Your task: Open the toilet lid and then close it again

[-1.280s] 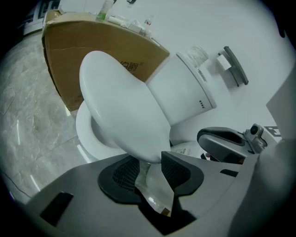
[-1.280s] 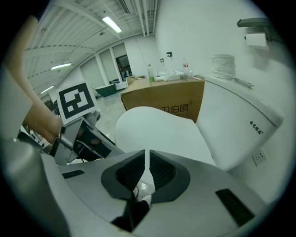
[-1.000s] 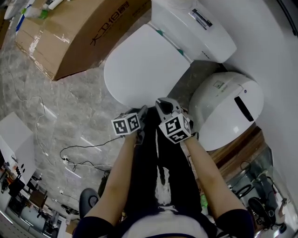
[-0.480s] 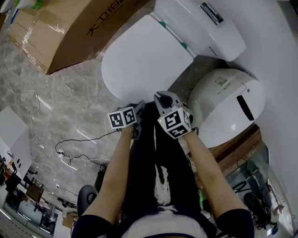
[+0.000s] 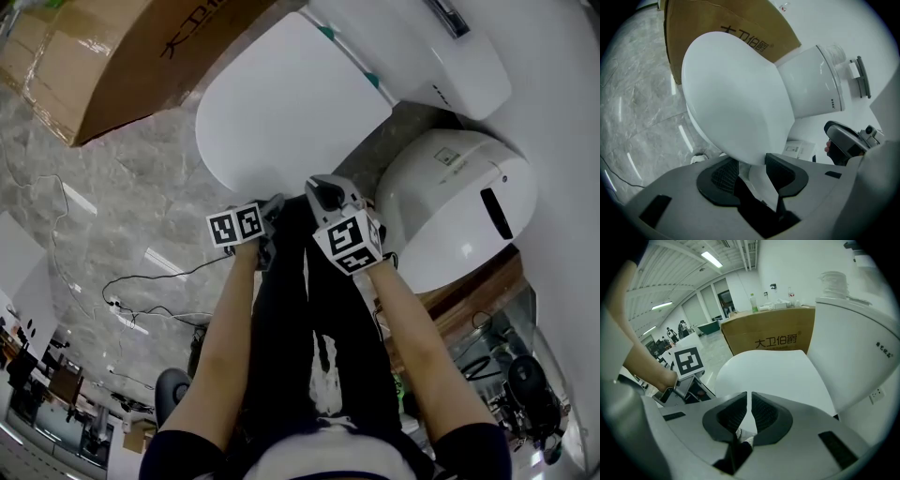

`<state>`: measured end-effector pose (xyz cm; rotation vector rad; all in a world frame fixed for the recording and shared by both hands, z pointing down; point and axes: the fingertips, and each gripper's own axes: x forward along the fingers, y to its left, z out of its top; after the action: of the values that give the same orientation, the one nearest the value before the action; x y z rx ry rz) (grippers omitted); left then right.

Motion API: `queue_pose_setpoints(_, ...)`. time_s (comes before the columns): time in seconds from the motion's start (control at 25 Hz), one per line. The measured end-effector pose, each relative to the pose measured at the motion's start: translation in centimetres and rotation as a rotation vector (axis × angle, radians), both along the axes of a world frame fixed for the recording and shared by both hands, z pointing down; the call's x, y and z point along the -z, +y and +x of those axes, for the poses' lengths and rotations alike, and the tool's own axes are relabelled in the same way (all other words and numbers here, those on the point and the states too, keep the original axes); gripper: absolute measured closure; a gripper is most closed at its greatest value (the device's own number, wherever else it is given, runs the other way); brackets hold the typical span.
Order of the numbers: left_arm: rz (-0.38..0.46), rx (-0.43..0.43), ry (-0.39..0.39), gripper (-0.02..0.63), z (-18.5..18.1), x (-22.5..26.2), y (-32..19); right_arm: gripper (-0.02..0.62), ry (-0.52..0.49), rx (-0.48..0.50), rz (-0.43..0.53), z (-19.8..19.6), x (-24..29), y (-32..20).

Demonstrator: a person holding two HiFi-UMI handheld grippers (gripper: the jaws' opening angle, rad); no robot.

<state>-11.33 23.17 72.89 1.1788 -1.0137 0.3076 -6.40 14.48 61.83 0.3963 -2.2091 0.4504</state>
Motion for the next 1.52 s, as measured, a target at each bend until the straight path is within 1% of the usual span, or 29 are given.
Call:
queue_pose_setpoints(0.32, -0.041, 0.000, 0.026, 0.419, -0.3, -2.6, 0.2, 0.565, 0.016, -0.011, -0.029, -0.2, -2.2, 0.4)
queue_pose_setpoints(0.56, -0.082, -0.005, 0.035, 0.411, -0.4, -3.9, 0.5, 0.566, 0.017, -0.023, -0.038, -0.5, -2.8, 0.4)
queue_pose_setpoints(0.88, -0.169, -0.007, 0.050, 0.403, -0.6, -5.6, 0.9, 0.566, 0.020, -0.044, -0.046, -0.5, -3.2, 0.3)
queue_pose_setpoints(1.08, -0.229, -0.003, 0.034, 0.403, -0.7, -6.8, 1.1, 0.566, 0.030, -0.048, -0.048, -0.2, -3.4, 0.5)
queue_pose_setpoints(1.16, -0.259, -0.038, 0.000, 0.403, -0.9, -7.3, 1.4, 0.566, 0.031, -0.051, -0.049, -0.1, -3.5, 0.6)
queue_pose_setpoints(1.24, -0.285, -0.149, -0.084, 0.513, -1.3, -7.6, 1.9, 0.566, 0.032, -0.056, -0.050, -0.1, -3.6, 0.6)
queue_pose_setpoints(1.28, -0.295, -0.215, -0.134, 0.525, -1.4, -7.7, 2.2, 0.566, 0.032, -0.058, -0.050, 0.0, -3.6, 0.6)
queue_pose_setpoints(1.32, -0.306, -0.271, -0.179, 0.589, -1.6, -7.7, 2.4, 0.566, 0.032, -0.060, -0.050, 0.0, -3.7, 0.6)
queue_pose_setpoints(1.36, -0.315, -0.309, -0.206, 0.601, -1.6, -7.8, 2.5, 0.565, 0.033, -0.061, -0.050, 0.1, -3.7, 0.7)
queue_pose_setpoints(1.4, -0.321, -0.325, -0.213, 0.601, -1.7, -7.8, 2.5, 0.566, 0.033, -0.062, -0.049, 0.1, -3.7, 0.7)
queue_pose_setpoints(1.44, -0.328, -0.321, -0.208, 0.601, -1.7, -7.8, 2.4, 0.565, 0.033, -0.064, -0.048, 0.0, -3.7, 0.7)
queue_pose_setpoints(1.52, -0.333, -0.275, -0.192, 0.601, -1.8, -7.5, 2.0, 0.566, 0.029, -0.070, -0.049, 0.0, -3.5, 0.7)
